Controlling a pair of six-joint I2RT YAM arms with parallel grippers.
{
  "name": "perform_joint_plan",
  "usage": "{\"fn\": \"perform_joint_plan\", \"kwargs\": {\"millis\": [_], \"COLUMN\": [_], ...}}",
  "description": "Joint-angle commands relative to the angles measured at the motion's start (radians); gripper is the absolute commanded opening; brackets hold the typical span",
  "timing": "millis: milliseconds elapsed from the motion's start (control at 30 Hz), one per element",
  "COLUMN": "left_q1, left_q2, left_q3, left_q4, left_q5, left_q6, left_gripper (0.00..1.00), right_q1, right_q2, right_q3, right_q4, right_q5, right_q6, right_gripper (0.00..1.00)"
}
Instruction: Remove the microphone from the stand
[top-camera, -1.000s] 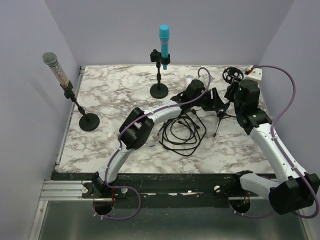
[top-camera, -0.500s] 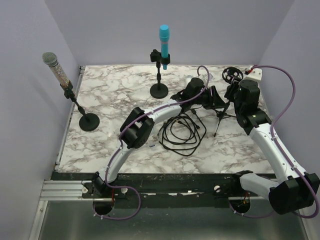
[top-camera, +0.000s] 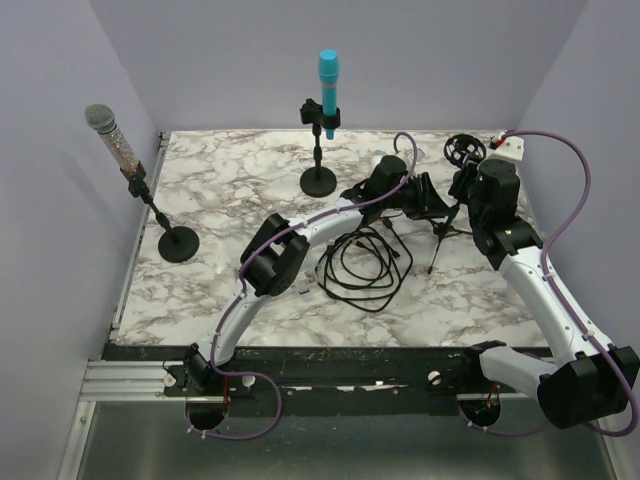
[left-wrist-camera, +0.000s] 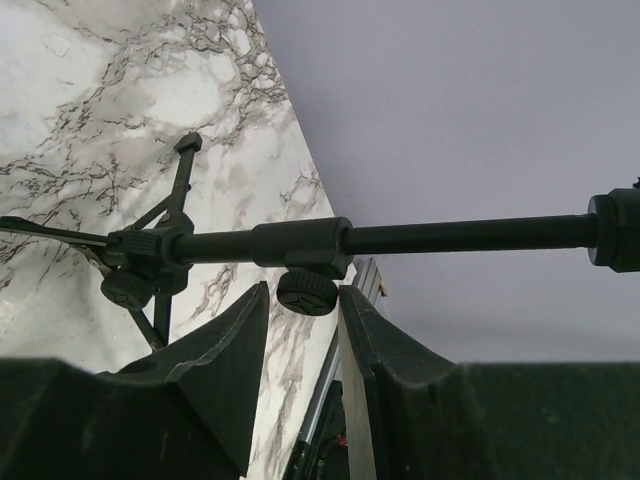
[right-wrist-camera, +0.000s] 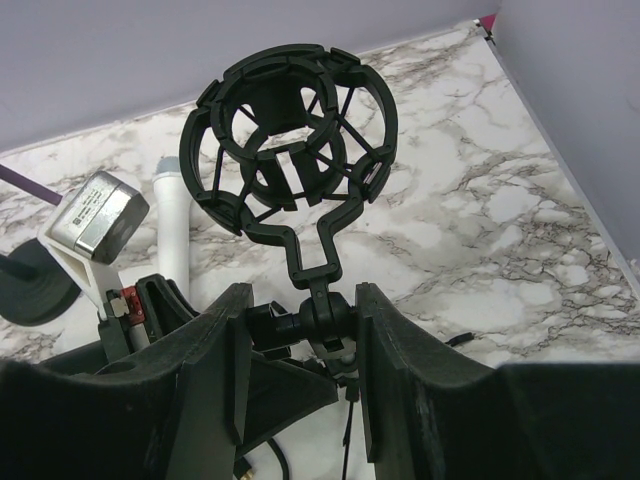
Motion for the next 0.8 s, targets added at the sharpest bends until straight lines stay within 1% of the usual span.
{"fn": "perform_joint_plan", "kwargs": {"millis": [0, 167, 233, 267, 433, 467, 667, 767], "left_q1": [0.006, 0.009, 0.008, 0.008, 0.009, 0.008, 0.008, 0.009], "left_q2": [0.026, 0.019, 0.009, 0.004, -0.014, -0.014, -0.022, -0.042], "left_q3": [0.038, 0.044, 0.042, 0.040, 0.032, 0.031, -0.003, -0.034], "left_q4": [0.005, -0.034, -0.059, -0.066, -0.106, -0.111, -0.094, -0.085], "left_q5": [0.033, 0.010, -0.007, -0.014, -0.045, -0.050, -0.085, -0.118], "left_q6": [-0.023, 0.031, 0.064, 0.078, 0.134, 0.138, 0.126, 0.147], "left_gripper": [0.34, 0.14, 0.11, 0.07, 0.03, 0.00, 0.00, 0.00], "right_q1": [0.002, 0.001, 0.001, 0.001, 0.001, 0.002, 0.002, 0.001], "right_q2": [0.010, 0.009, 0.009, 0.009, 0.007, 0.009, 0.009, 0.010], "right_q3": [-0.022, -0.019, -0.018, -0.019, -0.021, -0.021, -0.019, -0.019], "right_q4": [0.024, 0.022, 0.021, 0.021, 0.021, 0.021, 0.019, 0.018], "right_q5": [-0.080, -0.083, -0.083, -0.084, -0.086, -0.087, -0.090, -0.088], "right_q6": [0.071, 0.070, 0.070, 0.070, 0.068, 0.069, 0.068, 0.066], "right_gripper": [0.02, 0.01, 0.01, 0.01, 0.01, 0.01, 0.01, 0.01]}}
